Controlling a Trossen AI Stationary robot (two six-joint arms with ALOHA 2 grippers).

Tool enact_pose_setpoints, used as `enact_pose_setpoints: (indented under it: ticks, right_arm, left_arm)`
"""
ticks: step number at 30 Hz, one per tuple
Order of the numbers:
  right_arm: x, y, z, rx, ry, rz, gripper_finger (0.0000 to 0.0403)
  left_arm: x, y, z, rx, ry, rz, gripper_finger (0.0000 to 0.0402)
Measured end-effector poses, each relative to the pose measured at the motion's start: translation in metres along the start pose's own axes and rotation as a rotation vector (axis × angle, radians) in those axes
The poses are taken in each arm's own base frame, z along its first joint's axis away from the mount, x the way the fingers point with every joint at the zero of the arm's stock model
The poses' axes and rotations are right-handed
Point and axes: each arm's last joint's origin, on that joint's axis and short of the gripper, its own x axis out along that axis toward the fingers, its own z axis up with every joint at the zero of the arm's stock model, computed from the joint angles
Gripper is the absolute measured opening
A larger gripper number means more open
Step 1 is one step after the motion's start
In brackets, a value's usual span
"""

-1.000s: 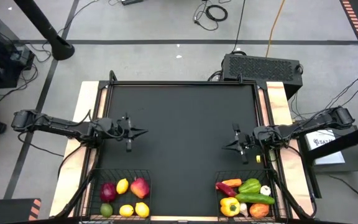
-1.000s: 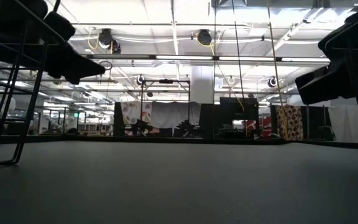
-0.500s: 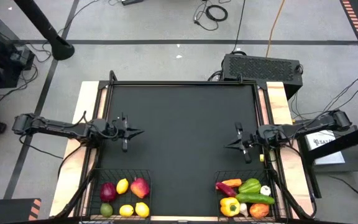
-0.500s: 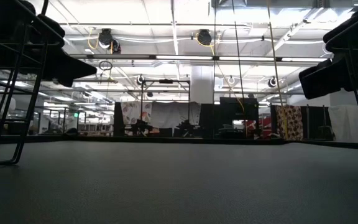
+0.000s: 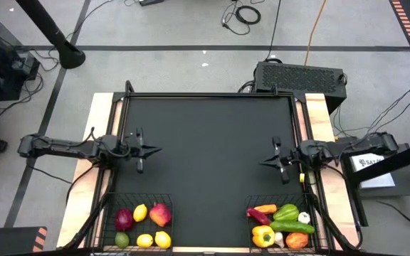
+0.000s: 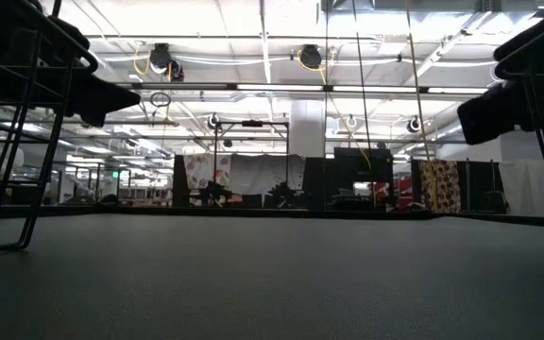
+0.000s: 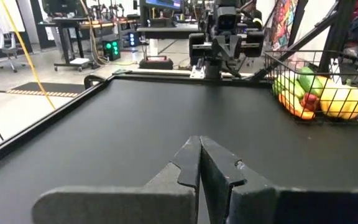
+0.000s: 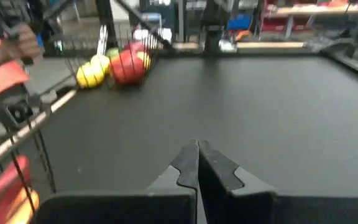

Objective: Sort produce into baskets
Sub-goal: Return to Home Position

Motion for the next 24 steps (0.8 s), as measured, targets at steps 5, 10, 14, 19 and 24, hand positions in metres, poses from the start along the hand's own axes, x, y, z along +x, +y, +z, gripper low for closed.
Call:
enact_pose_setpoints:
  ticks: [5, 10, 14, 19, 24]
  right_arm:
    - [-0.006, 0.0, 0.006, -0.014, -0.075, 0.003, 0.0]
    - [-0.012, -0.002, 0.009, -0.023, -0.127, -0.015, 0.0]
    - [-0.018, -0.001, 0.014, -0.053, -0.206, -0.016, 0.0]
    - [-0.018, -0.002, 0.014, -0.062, -0.204, -0.031, 0.0]
    - [-0.019, -0.003, 0.015, -0.056, -0.213, -0.075, 0.0]
  left_arm:
    - [-0.005, 0.001, 0.0, 0.0, -0.007, 0.0, 0.0013]
    - [-0.009, 0.001, 0.0, 0.001, -0.006, 0.0, 0.0013]
    - [-0.012, 0.002, 0.0, 0.001, -0.012, 0.016, 0.0013]
    - [-0.016, 0.003, -0.001, -0.002, -0.022, 0.046, 0.0013]
    - [-0.018, 0.002, 0.001, 0.001, -0.048, 0.012, 0.0013]
